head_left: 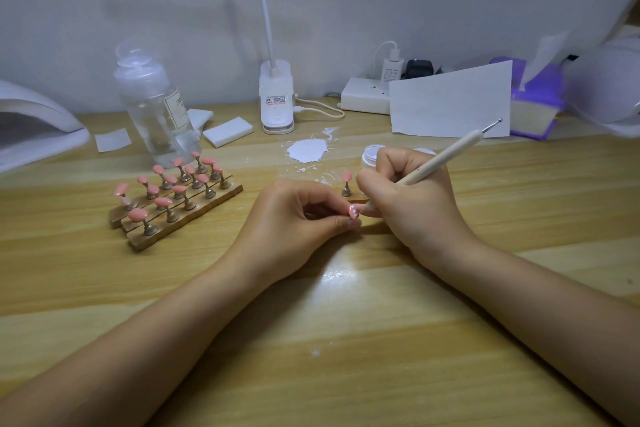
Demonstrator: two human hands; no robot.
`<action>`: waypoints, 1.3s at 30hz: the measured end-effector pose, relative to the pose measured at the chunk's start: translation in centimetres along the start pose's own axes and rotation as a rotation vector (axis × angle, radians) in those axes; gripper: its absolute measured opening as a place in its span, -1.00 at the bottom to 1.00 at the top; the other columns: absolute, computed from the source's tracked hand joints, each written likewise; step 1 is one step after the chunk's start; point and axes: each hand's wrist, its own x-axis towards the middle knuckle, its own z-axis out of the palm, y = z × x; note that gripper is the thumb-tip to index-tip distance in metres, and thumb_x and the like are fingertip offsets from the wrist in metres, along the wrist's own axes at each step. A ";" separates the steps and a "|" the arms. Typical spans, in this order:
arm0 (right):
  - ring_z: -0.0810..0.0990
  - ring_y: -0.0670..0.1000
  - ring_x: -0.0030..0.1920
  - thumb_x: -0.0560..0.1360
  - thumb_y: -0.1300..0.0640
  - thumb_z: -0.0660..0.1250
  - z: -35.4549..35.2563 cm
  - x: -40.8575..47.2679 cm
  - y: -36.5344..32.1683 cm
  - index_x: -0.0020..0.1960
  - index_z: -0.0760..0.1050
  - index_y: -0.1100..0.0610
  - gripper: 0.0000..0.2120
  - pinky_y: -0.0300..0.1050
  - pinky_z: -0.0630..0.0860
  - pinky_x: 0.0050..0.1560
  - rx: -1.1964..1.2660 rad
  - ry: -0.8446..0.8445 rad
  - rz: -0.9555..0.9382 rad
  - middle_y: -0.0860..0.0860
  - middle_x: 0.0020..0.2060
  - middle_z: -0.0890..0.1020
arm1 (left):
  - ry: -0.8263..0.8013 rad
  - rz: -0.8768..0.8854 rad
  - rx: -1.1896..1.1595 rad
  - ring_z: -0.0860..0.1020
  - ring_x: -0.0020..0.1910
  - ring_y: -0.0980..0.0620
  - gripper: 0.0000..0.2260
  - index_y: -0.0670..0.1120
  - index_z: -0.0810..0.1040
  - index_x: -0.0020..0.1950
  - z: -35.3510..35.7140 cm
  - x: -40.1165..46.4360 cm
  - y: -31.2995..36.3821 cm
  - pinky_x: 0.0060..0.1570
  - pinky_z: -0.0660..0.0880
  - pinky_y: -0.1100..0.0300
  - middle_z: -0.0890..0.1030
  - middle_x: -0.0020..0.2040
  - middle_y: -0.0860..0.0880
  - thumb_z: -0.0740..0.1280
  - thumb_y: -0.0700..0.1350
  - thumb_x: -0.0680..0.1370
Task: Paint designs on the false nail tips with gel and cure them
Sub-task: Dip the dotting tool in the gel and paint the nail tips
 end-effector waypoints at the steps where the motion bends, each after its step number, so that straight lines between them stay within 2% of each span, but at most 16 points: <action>1: 0.22 -0.15 -0.58 0.33 0.39 0.27 0.0 0.0 0.0 -0.56 0.14 0.06 -0.55 -0.01 0.38 -0.35 -0.005 0.003 -0.007 -0.13 -0.64 0.17 | -0.001 -0.001 -0.004 0.53 -0.35 0.32 -0.97 -0.19 0.66 -0.23 0.0 0.0 0.0 -0.27 0.42 0.45 0.66 -0.30 -0.03 0.46 -0.28 0.35; 3: 0.21 -0.14 -0.57 0.33 0.39 0.28 0.0 0.0 0.0 -0.56 0.14 0.07 -0.55 -0.06 0.35 -0.33 -0.012 0.000 -0.017 -0.14 -0.64 0.16 | -0.004 0.000 -0.004 0.52 -0.35 0.33 -0.96 -0.18 0.66 -0.23 0.0 0.0 0.0 -0.27 0.41 0.46 0.66 -0.31 -0.01 0.46 -0.28 0.35; 7: 0.21 -0.14 -0.57 0.33 0.40 0.28 -0.1 0.0 0.0 -0.55 0.14 0.07 -0.55 -0.20 0.31 -0.43 -0.038 -0.013 -0.045 -0.13 -0.65 0.17 | 0.004 0.001 0.004 0.53 -0.35 0.32 -0.96 -0.17 0.66 -0.24 0.0 0.1 -0.1 -0.27 0.42 0.45 0.66 -0.30 -0.01 0.47 -0.27 0.35; 8: 0.20 -0.14 -0.56 0.33 0.40 0.28 0.0 0.0 0.0 -0.55 0.14 0.07 -0.55 -0.16 0.38 -0.41 -0.034 -0.012 -0.040 -0.13 -0.65 0.17 | 0.005 -0.001 0.000 0.54 -0.35 0.31 -0.96 -0.17 0.66 -0.24 0.0 0.1 -0.1 -0.26 0.44 0.45 0.67 -0.29 -0.02 0.47 -0.27 0.35; 10: 0.20 -0.13 -0.55 0.33 0.38 0.29 0.0 0.0 0.0 -0.56 0.14 0.05 -0.54 0.13 0.53 -0.27 -0.004 -0.008 -0.010 -0.14 -0.64 0.17 | 0.004 -0.005 -0.007 0.55 -0.33 0.28 -0.96 -0.17 0.66 -0.23 0.0 0.1 -0.1 -0.24 0.45 0.44 0.67 -0.28 -0.03 0.47 -0.28 0.35; 11: 0.21 -0.13 -0.55 0.32 0.35 0.30 0.1 0.0 0.0 -0.57 0.15 0.04 -0.54 0.22 0.52 -0.25 0.006 -0.007 0.001 -0.14 -0.64 0.18 | 0.003 -0.006 -0.007 0.55 -0.33 0.29 -0.95 -0.17 0.66 -0.23 0.0 0.1 -0.1 -0.24 0.45 0.44 0.67 -0.28 -0.03 0.47 -0.28 0.35; 15: 0.21 -0.14 -0.56 0.23 0.20 0.27 0.1 -0.1 -0.2 -0.61 0.17 0.06 -0.66 -0.01 0.42 -0.41 -0.020 -0.031 -0.016 -0.12 -0.65 0.17 | 0.009 -0.011 -0.006 0.55 -0.34 0.30 -0.95 -0.18 0.66 -0.23 0.1 0.0 0.0 -0.25 0.44 0.45 0.67 -0.29 -0.02 0.47 -0.28 0.34; 20: 0.23 -0.15 -0.56 0.33 0.36 0.30 0.1 0.0 0.0 -0.58 0.15 0.04 -0.53 0.28 0.50 -0.26 0.002 -0.023 -0.002 -0.13 -0.63 0.18 | 0.002 -0.009 -0.006 0.54 -0.35 0.32 -0.95 -0.19 0.66 -0.22 0.0 0.1 0.0 -0.26 0.42 0.47 0.67 -0.29 -0.02 0.47 -0.29 0.34; 22: 0.23 -0.15 -0.56 0.34 0.39 0.29 0.1 -0.1 -0.1 -0.57 0.15 0.04 -0.53 0.30 0.51 -0.26 0.012 -0.022 0.000 -0.13 -0.63 0.18 | 0.004 -0.008 0.001 0.54 -0.34 0.31 -0.95 -0.18 0.66 -0.22 0.0 0.1 0.1 -0.26 0.42 0.46 0.67 -0.28 -0.02 0.47 -0.28 0.34; 24: 0.33 -0.19 -0.59 0.36 0.41 0.26 0.0 0.0 -0.1 -0.54 0.16 0.07 -0.55 0.09 0.58 -0.38 0.066 -0.007 -0.010 -0.14 -0.66 0.22 | 0.005 -0.011 0.002 0.54 -0.35 0.31 -0.95 -0.15 0.66 -0.24 0.0 0.0 0.2 -0.27 0.42 0.46 0.67 -0.29 -0.01 0.47 -0.28 0.34; 26: 0.46 -0.24 -0.57 0.39 0.43 0.25 -0.2 0.0 -0.2 -0.52 0.17 0.12 -0.57 -0.22 0.52 -0.54 0.161 0.029 -0.005 -0.13 -0.64 0.28 | 0.009 -0.018 -0.006 0.53 -0.36 0.32 -0.93 -0.13 0.65 -0.26 0.1 0.0 0.3 -0.28 0.41 0.47 0.65 -0.32 0.02 0.47 -0.28 0.35; 27: 0.50 -0.25 -0.53 0.40 0.43 0.25 -0.2 0.1 -0.2 -0.51 0.17 0.12 -0.57 -0.29 0.48 -0.56 0.199 0.050 0.000 -0.04 -0.60 0.30 | 0.010 -0.017 -0.004 0.53 -0.37 0.32 -0.92 -0.12 0.64 -0.27 0.1 -0.1 0.4 -0.28 0.41 0.47 0.65 -0.32 0.03 0.46 -0.29 0.35; 28: 0.53 -0.24 -0.51 0.40 0.43 0.25 -0.3 0.1 -0.1 -0.51 0.18 0.12 -0.57 -0.30 0.47 -0.57 0.224 0.072 0.001 0.05 -0.55 0.29 | 0.010 -0.017 -0.001 0.53 -0.37 0.32 -0.92 -0.12 0.64 -0.27 0.1 -0.1 0.4 -0.29 0.41 0.48 0.65 -0.32 0.03 0.46 -0.29 0.35; 31: 0.53 -0.18 -0.53 0.39 0.42 0.26 -0.5 0.3 0.1 -0.54 0.19 0.09 -0.55 -0.28 0.45 -0.59 0.251 0.121 -0.018 0.07 -0.54 0.28 | 0.036 -0.016 -0.046 0.54 -0.35 0.28 -0.94 -0.12 0.63 -0.27 0.1 -0.4 0.6 -0.28 0.43 0.46 0.65 -0.31 0.02 0.46 -0.26 0.35; 34: 0.49 -0.10 -0.56 0.39 0.41 0.26 -0.8 0.3 0.1 -0.55 0.20 0.08 -0.55 -0.31 0.35 -0.61 0.267 0.147 -0.019 -0.09 -0.65 0.34 | 0.134 0.023 -0.142 0.57 -0.29 0.24 -0.94 -0.11 0.62 -0.28 -0.3 -0.8 1.2 -0.24 0.45 0.44 0.65 -0.30 0.05 0.45 -0.15 0.31; 39: 0.38 -0.19 -0.64 0.39 0.42 0.24 -0.9 0.4 0.0 -0.52 0.18 0.11 -0.58 -0.36 0.26 -0.61 0.308 0.188 -0.004 0.00 -0.62 0.31 | 0.306 0.097 -0.220 0.59 -0.22 0.18 -0.90 -0.07 0.59 -0.23 -1.5 -0.3 2.1 -0.21 0.50 0.36 0.65 -0.25 0.06 0.42 -0.09 0.30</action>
